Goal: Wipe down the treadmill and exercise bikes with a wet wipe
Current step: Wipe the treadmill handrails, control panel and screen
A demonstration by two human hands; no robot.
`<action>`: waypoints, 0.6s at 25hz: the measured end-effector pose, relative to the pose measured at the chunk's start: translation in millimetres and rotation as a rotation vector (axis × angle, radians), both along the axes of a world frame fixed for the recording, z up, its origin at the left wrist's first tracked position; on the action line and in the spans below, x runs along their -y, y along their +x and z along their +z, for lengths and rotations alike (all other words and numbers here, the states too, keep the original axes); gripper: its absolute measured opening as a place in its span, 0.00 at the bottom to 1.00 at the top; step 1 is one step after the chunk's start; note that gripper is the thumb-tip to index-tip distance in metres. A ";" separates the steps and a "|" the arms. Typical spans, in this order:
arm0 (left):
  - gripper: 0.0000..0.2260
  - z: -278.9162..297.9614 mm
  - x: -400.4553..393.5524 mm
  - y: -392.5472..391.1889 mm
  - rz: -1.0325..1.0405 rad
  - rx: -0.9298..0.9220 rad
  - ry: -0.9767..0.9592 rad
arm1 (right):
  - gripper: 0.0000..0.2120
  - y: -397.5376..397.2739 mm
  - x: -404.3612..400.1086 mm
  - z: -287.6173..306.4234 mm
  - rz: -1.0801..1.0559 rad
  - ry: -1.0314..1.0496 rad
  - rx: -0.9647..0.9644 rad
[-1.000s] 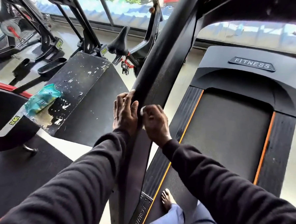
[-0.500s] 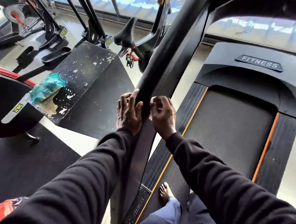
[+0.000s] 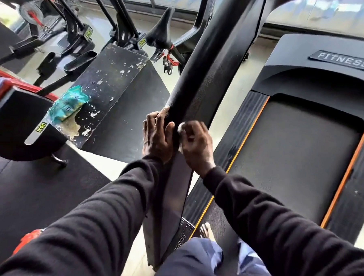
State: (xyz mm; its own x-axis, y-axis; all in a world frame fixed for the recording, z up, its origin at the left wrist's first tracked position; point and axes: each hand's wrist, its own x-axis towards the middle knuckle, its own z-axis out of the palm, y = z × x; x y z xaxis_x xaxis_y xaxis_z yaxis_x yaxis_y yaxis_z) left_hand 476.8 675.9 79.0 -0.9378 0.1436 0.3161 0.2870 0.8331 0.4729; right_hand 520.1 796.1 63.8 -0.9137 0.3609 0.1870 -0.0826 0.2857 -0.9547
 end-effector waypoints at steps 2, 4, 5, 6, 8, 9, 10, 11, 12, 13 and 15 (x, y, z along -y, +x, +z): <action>0.21 0.2 -1.0 0.9 0.003 -0.014 -0.008 | 0.06 28.3 15.8 -11.6 0.122 0.008 0.052; 0.21 0.7 -3.1 0.9 -0.009 -0.008 -0.008 | 0.07 38.9 19.8 -15.9 0.148 0.026 0.078; 0.22 0.9 -3.5 0.1 -0.005 0.005 -0.002 | 0.06 31.3 18.1 -14.0 0.090 0.013 0.075; 0.22 1.7 -3.5 -0.7 -0.001 0.023 0.012 | 0.05 20.7 15.3 -8.5 -0.004 -0.023 0.071; 0.23 2.2 -3.2 -1.5 -0.012 0.041 0.042 | 0.04 5.4 13.5 3.6 -0.148 -0.088 0.047; 0.24 2.1 -3.9 -1.6 -0.019 0.043 0.049 | 0.04 5.2 17.9 3.4 -0.167 -0.097 0.022; 0.24 1.9 -4.2 -1.8 -0.028 0.044 0.054 | 0.05 11.2 27.0 -1.7 -0.163 -0.090 0.012; 0.25 1.7 -4.1 -2.7 -0.038 0.044 0.059 | 0.06 22.3 38.9 -11.0 -0.152 -0.082 0.027; 0.25 1.2 -2.9 -3.6 -0.051 0.042 0.066 | 0.08 38.1 52.3 -19.3 -0.137 -0.084 0.066; 0.25 0.4 -1.3 -3.3 -0.066 0.032 0.073 | 0.09 52.2 63.3 -26.5 -0.134 -0.086 0.109; 0.24 -4.4 6.0 2.6 -0.096 0.006 0.066 | 0.08 62.1 72.5 -29.3 -0.177 -0.094 0.138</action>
State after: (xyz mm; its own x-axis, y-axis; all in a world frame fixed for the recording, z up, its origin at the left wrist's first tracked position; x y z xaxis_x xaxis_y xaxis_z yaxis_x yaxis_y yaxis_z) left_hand 479.4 669.9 74.7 -0.9226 0.2121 0.3223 0.3612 0.7686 0.5280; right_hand 582.2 723.6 34.5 -0.8490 0.5278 0.0227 0.0945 0.1939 -0.9765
